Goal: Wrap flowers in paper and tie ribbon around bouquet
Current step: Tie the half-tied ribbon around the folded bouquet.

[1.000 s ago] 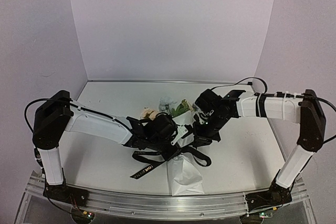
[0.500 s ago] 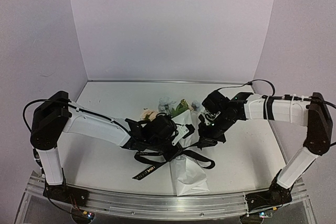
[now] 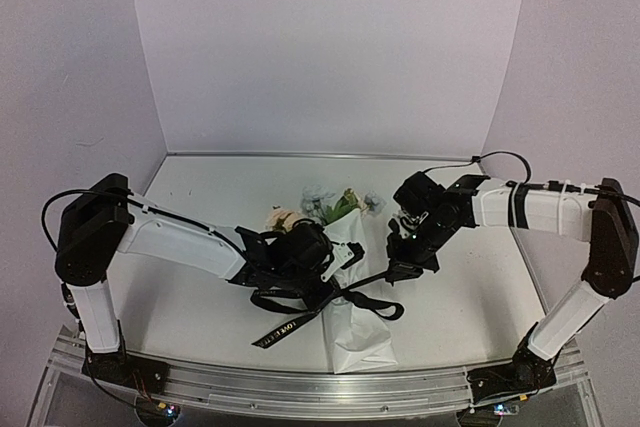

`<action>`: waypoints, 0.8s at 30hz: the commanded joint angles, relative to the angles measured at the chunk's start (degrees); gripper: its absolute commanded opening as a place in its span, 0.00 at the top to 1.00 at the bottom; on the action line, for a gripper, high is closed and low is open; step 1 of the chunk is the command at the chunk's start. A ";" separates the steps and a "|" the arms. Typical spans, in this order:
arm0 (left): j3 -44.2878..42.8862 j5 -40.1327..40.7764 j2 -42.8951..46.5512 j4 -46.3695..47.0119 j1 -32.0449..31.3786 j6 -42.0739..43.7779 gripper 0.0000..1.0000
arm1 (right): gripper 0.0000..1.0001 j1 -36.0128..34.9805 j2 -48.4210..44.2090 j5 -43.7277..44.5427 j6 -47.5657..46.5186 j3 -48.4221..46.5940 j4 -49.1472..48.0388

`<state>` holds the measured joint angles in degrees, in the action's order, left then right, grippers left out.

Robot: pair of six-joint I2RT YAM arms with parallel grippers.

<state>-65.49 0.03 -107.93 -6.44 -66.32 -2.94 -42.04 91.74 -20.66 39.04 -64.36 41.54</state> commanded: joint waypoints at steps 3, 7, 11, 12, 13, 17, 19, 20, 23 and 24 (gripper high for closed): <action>0.46 1.11 1.27 -5.56 0.52 0.73 0.89 | 1.00 0.50 -2.74 4.32 -1.01 0.55 2.62; 0.84 1.37 1.62 -5.85 0.49 0.75 0.90 | 1.00 1.22 -3.97 6.31 -1.81 0.90 4.60; 1.26 1.46 1.85 -5.75 0.49 0.81 0.91 | 1.00 2.10 -4.96 6.67 -2.36 1.58 5.28; 1.32 1.45 1.85 -5.78 0.49 0.77 0.91 | 1.00 2.26 -5.18 6.74 -2.41 1.77 5.39; 1.35 1.39 1.83 -5.79 0.49 0.78 0.91 | 1.00 2.41 -5.41 6.80 -2.50 1.97 5.50; 1.66 1.37 1.95 -5.71 0.51 0.72 0.92 | 1.00 3.40 -6.25 7.29 -3.00 2.94 6.11; 1.79 1.37 1.97 -5.72 0.50 0.77 0.91 | 1.00 4.14 -6.77 7.51 -3.22 3.60 6.34; 1.87 1.37 2.01 -5.73 0.49 0.76 0.91 | 1.00 4.52 -7.08 7.63 -3.35 4.07 6.43; 1.95 1.42 2.10 -5.69 0.52 0.74 0.91 | 1.00 5.62 -7.93 7.87 -3.56 5.37 6.55; 1.99 1.44 2.05 -5.66 0.49 0.74 0.91 | 1.00 5.95 -8.08 7.90 -3.57 5.62 6.61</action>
<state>-65.12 0.21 -107.61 -7.46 -66.30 -2.81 -37.87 86.43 -16.13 36.23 -60.02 45.44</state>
